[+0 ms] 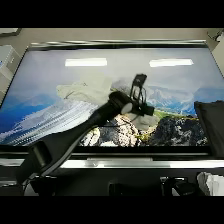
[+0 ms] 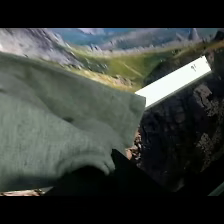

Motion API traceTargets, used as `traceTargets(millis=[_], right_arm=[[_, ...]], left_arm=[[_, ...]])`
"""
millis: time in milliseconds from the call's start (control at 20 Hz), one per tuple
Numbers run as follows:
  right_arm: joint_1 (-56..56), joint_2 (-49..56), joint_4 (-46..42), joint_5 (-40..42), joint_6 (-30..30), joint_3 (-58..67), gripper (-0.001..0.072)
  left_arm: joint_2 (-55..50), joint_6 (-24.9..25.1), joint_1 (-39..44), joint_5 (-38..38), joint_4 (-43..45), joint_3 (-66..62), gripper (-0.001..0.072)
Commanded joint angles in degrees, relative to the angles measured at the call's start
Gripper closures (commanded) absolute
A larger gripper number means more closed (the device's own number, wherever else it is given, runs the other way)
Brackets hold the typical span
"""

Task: Fold the clothes and pants, and hang the long-sleeved shirts on hangers.

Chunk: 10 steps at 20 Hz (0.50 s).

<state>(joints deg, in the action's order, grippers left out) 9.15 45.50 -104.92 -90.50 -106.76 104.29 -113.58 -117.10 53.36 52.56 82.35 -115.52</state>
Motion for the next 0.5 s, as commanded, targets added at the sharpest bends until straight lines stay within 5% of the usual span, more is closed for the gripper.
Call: traceTargets(millis=[0,100,150,250,450], right_arm=[[-0.02,-2.27,-0.76,-7.58,3.02,-0.02,0.0497],[-0.02,-1.84,-0.74,-6.99,5.38,-0.02,0.0485],[-0.02,-1.36,-0.96,-6.32,4.92,-0.02,0.0399],[-0.02,1.01,-4.15,-5.35,3.04,-0.04,0.0259],[-0.09,10.58,-8.72,-3.34,6.14,-0.04,0.024]], left_arm=[[-4.52,-2.49,4.2,-1.84,-6.1,-0.07,0.0504],[-2.4,-1.88,3.02,-1.55,-9.33,-0.33,0.0084],[-0.17,-0.92,1.62,-0.17,-10.51,-0.33,0.0009],[5.49,2.64,-2.29,4.35,-10.8,-0.31,0.0008],[17.59,6.16,-13.46,19.63,-3.96,-0.28,-0.0003]])
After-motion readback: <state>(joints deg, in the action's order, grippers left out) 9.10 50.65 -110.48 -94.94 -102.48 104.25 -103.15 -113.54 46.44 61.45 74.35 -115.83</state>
